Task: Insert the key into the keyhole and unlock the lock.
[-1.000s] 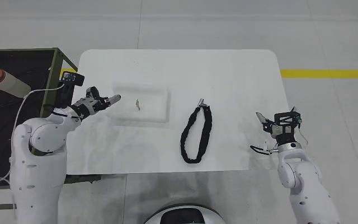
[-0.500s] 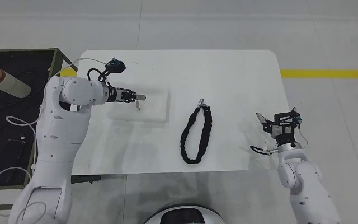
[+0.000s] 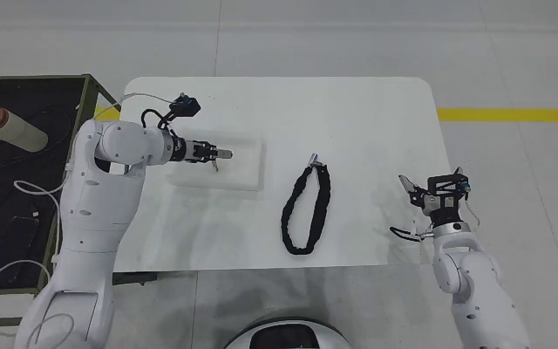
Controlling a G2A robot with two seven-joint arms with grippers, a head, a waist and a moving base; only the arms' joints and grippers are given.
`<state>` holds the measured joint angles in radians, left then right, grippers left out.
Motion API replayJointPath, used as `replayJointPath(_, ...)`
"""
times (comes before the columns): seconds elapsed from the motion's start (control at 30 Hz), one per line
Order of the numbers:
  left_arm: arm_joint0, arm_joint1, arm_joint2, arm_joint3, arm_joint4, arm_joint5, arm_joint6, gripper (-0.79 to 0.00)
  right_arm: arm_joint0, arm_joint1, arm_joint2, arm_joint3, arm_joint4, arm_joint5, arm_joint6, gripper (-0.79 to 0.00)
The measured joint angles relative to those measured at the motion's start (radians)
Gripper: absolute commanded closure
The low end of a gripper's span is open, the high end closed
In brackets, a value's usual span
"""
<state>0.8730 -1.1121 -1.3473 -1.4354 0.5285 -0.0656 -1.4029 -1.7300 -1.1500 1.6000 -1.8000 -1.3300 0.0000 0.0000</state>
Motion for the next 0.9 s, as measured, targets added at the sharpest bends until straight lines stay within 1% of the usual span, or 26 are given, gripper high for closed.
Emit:
replayJointPath(0.13, -0.073, -0.007, 0.042, 0.067, -0.037, 0.037, -0.053, -0.785, 0.000, 0.000, 0.000, 0.000, 0.000, 0.000, 0.000, -0.785)
replayJointPath(0.27, -0.141, -0.012, 0.086, 0.155, -0.033, 0.075, -0.120, -0.785, 0.000, 0.000, 0.000, 0.000, 0.000, 0.000, 0.000, -0.785)
replayJointPath(0.33, -0.165, -0.015, 0.107, 0.192, -0.038, 0.073, -0.134, -0.776, 0.000, 0.000, 0.000, 0.000, 0.000, 0.000, 0.000, -0.785)
replayJointPath(0.37, -0.177, -0.017, 0.124, 0.210, -0.029, 0.070, -0.135, -0.739, 0.000, 0.000, 0.000, 0.000, 0.000, 0.000, 0.000, -0.785)
replayJointPath(0.43, -0.188, -0.019, 0.147, 0.222, -0.007, 0.070, -0.132, -0.727, 0.000, 0.000, 0.000, 0.000, 0.000, 0.000, 0.000, -0.785)
replayJointPath(0.47, -0.193, -0.020, 0.158, 0.226, 0.004, 0.073, -0.128, -0.637, 0.000, 0.000, 0.000, 0.000, 0.000, 0.000, 0.000, -0.785)
replayJointPath(0.53, -0.198, -0.022, 0.166, 0.235, 0.007, 0.073, -0.121, -0.551, 0.000, 0.000, 0.000, 0.000, 0.000, 0.000, 0.000, -0.785)
replayJointPath(0.6, -0.207, -0.023, 0.171, 0.255, 0.004, 0.065, -0.116, -0.502, 0.000, 0.000, 0.000, 0.000, 0.000, 0.000, 0.000, -0.785)
replayJointPath(0.67, -0.216, -0.024, 0.178, 0.276, 0.009, 0.059, -0.115, -0.471, 0.000, 0.000, 0.000, 0.000, 0.000, 0.000, 0.000, -0.785)
replayJointPath(0.73, -0.223, -0.026, 0.189, 0.291, 0.018, 0.057, -0.116, -0.486, 0.000, 0.000, 0.000, 0.000, 0.000, 0.000, 0.000, -0.785)
replayJointPath(0.77, -0.227, -0.027, 0.196, 0.302, 0.024, 0.057, -0.116, -0.477, 0.000, 0.000, 0.000, 0.000, 0.000, 0.000, 0.000, -0.785)
replayJointPath(0.87, -0.240, -0.033, 0.216, 0.331, 0.024, 0.049, -0.120, -0.425, 0.000, 0.000, 0.000, 0.000, 0.000, 0.000, 0.000, -0.785)
replayJointPath(0.9, -0.244, -0.035, 0.222, 0.338, 0.024, 0.047, -0.120, -0.391, 0.000, 0.000, 0.000, 0.000, 0.000, 0.000, 0.000, -0.785)
